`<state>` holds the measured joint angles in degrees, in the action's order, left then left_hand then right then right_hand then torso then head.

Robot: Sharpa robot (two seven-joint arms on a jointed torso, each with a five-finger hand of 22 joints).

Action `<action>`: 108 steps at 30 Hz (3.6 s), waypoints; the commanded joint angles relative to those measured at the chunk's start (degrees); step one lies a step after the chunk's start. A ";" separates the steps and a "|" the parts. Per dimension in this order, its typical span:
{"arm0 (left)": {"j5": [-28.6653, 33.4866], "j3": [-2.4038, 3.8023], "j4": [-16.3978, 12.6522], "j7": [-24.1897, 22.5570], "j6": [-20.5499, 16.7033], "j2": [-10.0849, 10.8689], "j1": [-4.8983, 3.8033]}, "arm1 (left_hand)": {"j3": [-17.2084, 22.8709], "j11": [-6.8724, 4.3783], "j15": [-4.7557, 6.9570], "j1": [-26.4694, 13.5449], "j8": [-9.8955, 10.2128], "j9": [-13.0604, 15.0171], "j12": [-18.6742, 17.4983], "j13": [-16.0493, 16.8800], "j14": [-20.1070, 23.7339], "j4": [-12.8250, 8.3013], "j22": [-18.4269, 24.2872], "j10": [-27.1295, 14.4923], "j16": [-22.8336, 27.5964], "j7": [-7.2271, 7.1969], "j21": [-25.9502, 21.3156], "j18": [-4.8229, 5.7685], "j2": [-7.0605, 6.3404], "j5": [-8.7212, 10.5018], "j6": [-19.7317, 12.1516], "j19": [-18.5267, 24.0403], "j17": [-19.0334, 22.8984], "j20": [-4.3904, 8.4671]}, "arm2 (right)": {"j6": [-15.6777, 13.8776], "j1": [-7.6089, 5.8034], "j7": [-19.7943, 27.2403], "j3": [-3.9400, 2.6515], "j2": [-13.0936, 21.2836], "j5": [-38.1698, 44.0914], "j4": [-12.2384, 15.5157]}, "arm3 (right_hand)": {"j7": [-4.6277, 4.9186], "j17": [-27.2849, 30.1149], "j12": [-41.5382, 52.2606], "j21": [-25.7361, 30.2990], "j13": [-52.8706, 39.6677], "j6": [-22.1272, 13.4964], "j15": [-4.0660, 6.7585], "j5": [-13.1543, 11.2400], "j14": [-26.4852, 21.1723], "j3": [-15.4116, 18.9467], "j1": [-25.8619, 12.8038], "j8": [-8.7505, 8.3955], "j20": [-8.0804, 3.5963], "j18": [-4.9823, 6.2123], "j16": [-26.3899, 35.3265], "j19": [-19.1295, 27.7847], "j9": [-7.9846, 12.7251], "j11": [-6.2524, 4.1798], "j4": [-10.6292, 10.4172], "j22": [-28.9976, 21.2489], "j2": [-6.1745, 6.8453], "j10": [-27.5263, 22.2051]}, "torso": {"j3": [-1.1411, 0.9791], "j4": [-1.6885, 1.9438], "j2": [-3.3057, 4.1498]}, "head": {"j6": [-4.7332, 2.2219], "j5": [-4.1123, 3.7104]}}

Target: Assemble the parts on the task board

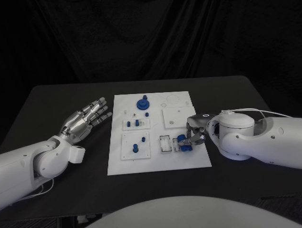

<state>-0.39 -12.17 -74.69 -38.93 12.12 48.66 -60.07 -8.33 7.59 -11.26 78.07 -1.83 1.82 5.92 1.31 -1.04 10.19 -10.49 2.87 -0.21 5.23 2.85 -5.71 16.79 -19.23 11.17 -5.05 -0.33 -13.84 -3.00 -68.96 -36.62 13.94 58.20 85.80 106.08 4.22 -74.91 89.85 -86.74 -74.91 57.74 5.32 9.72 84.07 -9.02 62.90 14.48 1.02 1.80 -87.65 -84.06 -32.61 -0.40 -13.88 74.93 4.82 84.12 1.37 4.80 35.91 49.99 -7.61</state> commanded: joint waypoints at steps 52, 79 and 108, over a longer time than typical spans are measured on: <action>0.29 0.06 0.11 -2.87 1.26 -0.23 1.01 | 2.69 -0.69 -0.24 0.87 0.05 0.01 -0.55 -0.09 0.29 -1.27 0.20 -0.47 -0.23 1.68 0.18 -1.16 -0.07 -2.05 -0.15 0.04 0.03 -0.47 | -6.41 0.79 2.74 0.22 -1.93 -1.60 -3.39 | 0.12 -9.62 0.15 3.55 -15.09 -4.08 -1.43 28.04 4.83 -4.23 4.14 -2.44 1.44 0.01 0.44 -2.70 -3.00 0.27 1.97 12.69 -2.71 5.88 | 0.04 0.00 0.04 | 0.01 0.86; 0.30 0.06 0.52 -2.04 1.68 -0.34 1.11 | 3.04 -0.65 -0.25 0.87 0.10 -0.02 -0.67 -0.12 0.32 -1.50 0.23 -0.56 -0.21 1.68 0.18 -1.18 -0.14 -2.28 -0.35 0.03 0.04 -0.51 | -16.14 0.75 6.76 0.20 -0.40 -15.09 -2.29 | -0.66 -8.59 0.15 5.17 -15.09 -3.86 -1.04 29.22 4.58 -9.38 1.69 4.11 1.07 0.38 0.93 -2.00 -8.78 -0.25 1.10 12.16 -2.20 5.88 | 0.02 0.02 0.02 | 0.01 0.80; 0.30 0.06 0.68 -1.31 2.34 -0.74 1.14 | 3.28 -0.67 -0.25 0.73 -0.04 0.08 -0.53 -0.08 0.29 -1.55 0.24 -0.52 -0.23 2.02 0.19 -1.21 -0.13 -2.32 0.22 0.01 0.03 -0.53 | -5.75 -0.63 0.30 0.18 -4.70 -28.74 -2.92 | -0.64 -2.12 0.15 12.06 -15.09 -7.19 -1.11 17.51 2.93 -5.45 -10.26 9.10 1.16 1.90 4.83 0.87 -11.86 -0.17 -2.87 9.91 -4.93 5.88 | 0.08 0.06 0.03 | 0.01 0.96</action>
<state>-0.39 -12.16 -73.90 -38.93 13.52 48.03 -59.00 -5.41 7.18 -11.26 78.53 -1.83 1.82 5.48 1.26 -1.04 8.53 -10.29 2.46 -0.21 7.07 2.85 -6.32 16.78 -21.24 11.38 -5.05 -0.33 -13.84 -11.01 -69.50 -34.29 14.15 53.54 57.95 103.23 3.52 -74.91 89.85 -74.77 -74.92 50.95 4.31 27.40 83.86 -14.78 53.00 23.31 2.21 2.73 -83.08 -83.59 -44.40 -0.43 -16.75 74.91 -0.09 83.93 1.49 4.83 35.86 49.99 -6.71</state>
